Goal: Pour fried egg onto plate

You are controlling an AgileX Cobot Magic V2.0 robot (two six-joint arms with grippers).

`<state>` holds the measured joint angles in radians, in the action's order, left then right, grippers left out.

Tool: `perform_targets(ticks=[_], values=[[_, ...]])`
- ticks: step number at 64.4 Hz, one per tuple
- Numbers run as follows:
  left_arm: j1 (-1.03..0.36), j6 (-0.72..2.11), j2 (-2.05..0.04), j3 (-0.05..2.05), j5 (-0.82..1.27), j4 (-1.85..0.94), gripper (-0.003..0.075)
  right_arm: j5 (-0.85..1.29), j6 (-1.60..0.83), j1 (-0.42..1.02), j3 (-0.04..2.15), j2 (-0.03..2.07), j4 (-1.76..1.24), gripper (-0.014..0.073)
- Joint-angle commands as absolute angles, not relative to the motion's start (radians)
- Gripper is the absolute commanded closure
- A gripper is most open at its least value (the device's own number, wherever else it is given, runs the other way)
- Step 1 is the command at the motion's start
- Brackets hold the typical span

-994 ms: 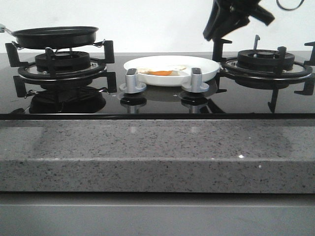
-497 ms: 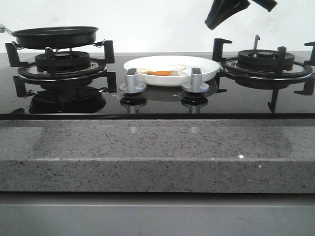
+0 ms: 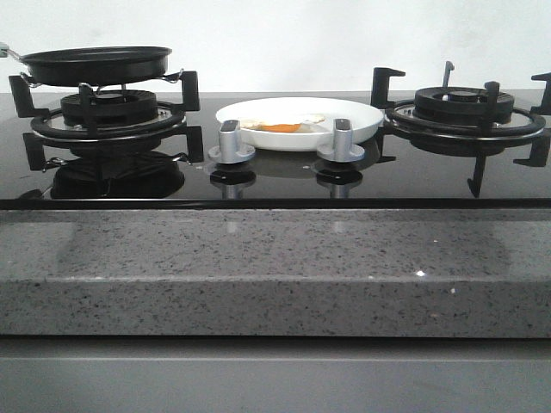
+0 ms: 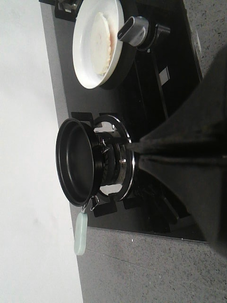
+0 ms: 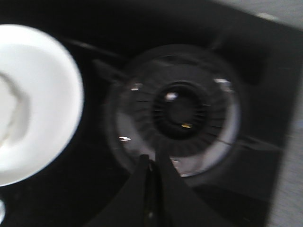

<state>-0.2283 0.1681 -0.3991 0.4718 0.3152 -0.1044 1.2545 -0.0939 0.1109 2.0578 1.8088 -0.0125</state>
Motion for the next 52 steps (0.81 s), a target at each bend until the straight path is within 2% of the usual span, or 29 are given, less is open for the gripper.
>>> perform_targets(ticks=[1, 13, 29, 52], values=[[-0.236, 0.158, -0.41, 0.502, 0.229, -0.106, 0.0739, 1.334, -0.058, 0.104, 2.086, 1.698, 0.068, 0.0659], [-0.236, 0.158, -0.41, 0.502, 0.227, -0.106, 0.0739, 1.277, -0.055, 0.115, 1.977, 1.542, 0.066, 0.0659], [-0.236, 0.158, -0.41, 0.502, 0.227, -0.106, 0.0739, 0.935, -0.043, 0.139, 1.478, 1.182, 0.06, 0.0659], [-0.236, 0.158, -0.41, 0.502, 0.227, -0.106, 0.0739, 0.649, -0.043, 0.139, 0.854, 0.711, 0.06, 0.0661]])
